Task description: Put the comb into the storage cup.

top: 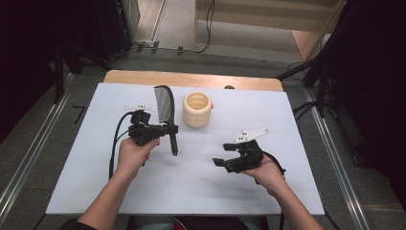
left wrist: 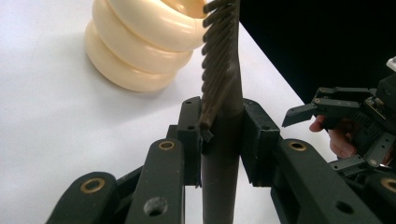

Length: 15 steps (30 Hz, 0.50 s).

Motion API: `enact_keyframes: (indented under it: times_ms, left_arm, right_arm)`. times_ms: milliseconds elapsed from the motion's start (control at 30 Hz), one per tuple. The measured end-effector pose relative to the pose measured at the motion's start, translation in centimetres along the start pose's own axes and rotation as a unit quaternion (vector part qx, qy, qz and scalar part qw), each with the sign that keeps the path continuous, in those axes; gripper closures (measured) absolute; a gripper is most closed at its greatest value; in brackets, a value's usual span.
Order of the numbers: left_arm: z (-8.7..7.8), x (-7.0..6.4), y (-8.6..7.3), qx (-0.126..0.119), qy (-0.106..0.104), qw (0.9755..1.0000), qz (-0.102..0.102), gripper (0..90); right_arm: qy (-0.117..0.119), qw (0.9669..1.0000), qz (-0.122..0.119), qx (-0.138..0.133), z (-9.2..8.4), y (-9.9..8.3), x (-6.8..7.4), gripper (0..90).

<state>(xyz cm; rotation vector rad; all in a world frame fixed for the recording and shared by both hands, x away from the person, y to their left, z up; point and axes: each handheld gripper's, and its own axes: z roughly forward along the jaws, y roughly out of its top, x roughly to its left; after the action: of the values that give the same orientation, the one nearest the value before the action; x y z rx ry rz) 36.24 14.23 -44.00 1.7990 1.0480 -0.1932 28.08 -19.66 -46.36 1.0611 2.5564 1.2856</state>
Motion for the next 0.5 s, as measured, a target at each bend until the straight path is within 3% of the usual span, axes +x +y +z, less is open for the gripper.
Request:
enact_keyframes:
  times_ms: [500]
  left_arm:
    - [0.0,0.0,0.2,-0.003,-0.003,1.0000,0.004,72.6]
  right_arm:
    - [-0.006,0.9997,0.022,0.002,-1.9,-2.4,-0.3,25.4]
